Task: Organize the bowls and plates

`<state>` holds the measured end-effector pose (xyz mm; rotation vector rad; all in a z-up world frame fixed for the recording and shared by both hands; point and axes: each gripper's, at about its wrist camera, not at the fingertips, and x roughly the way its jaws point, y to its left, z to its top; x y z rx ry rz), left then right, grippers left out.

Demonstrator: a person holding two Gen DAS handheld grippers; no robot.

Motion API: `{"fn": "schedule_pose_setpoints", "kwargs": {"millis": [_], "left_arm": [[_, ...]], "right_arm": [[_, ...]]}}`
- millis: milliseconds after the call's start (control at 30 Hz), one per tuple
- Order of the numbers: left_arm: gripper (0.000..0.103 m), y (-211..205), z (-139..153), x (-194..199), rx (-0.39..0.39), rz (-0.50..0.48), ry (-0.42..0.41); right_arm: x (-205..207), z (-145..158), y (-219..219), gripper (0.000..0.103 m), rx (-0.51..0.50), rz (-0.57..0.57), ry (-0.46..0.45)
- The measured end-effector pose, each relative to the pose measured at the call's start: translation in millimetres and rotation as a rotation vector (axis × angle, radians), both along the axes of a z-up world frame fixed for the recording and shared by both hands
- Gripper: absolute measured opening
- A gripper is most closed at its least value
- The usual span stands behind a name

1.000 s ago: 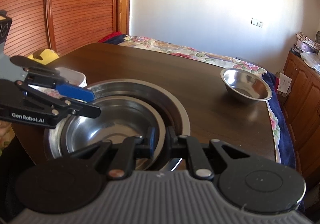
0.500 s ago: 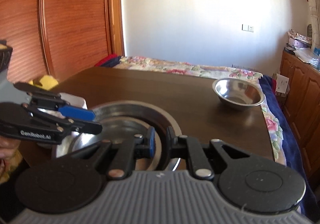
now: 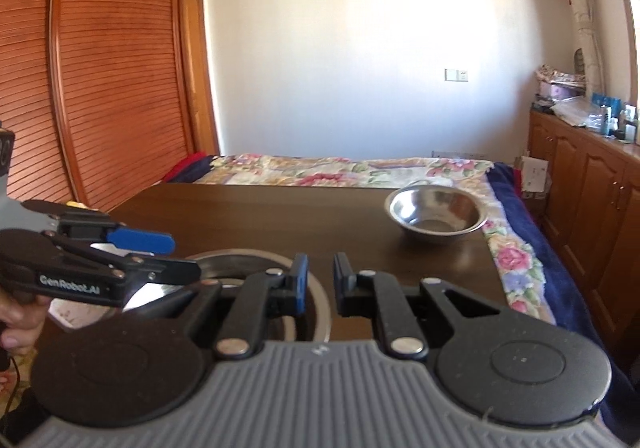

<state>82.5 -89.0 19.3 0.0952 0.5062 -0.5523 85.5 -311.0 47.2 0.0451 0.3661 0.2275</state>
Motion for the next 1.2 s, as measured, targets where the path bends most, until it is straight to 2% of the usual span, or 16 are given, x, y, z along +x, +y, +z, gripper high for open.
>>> {"fn": "schedule_pose_setpoints", "kwargs": {"millis": [33, 67, 100, 267, 333, 367, 567, 900, 1200], "left_arm": [[0.079, -1, 1, 1, -0.001, 0.002, -0.004], [0.084, -3, 3, 2, 0.000, 0.004, -0.008], [0.086, -5, 4, 3, 0.000, 0.006, -0.013], [0.098, -13, 15, 14, 0.002, 0.017, -0.041], [0.101, -17, 20, 20, 0.001, 0.022, -0.051], [0.101, -20, 23, 23, 0.000, 0.023, -0.057], [0.101, -36, 33, 48, 0.018, -0.002, -0.064], [0.099, -74, 34, 97, 0.058, -0.074, -0.024], [0.088, -103, 28, 145, 0.085, -0.134, 0.023]], "right_arm": [[1, 1, -1, 0.034, -0.004, -0.008, -0.002], [1, 1, -4, 0.041, -0.008, -0.018, -0.008], [2, 2, -5, 0.052, -0.011, -0.027, -0.015], [10, 4, -20, 0.083, -0.031, -0.094, -0.041], [15, 5, -29, 0.100, -0.034, -0.111, -0.047], [18, 5, -33, 0.103, -0.038, -0.121, -0.054], [40, 4, -60, 0.103, -0.036, -0.185, -0.034], [81, -11, -87, 0.103, 0.053, -0.220, -0.047], [122, -29, -92, 0.102, 0.086, -0.283, -0.023]]}}
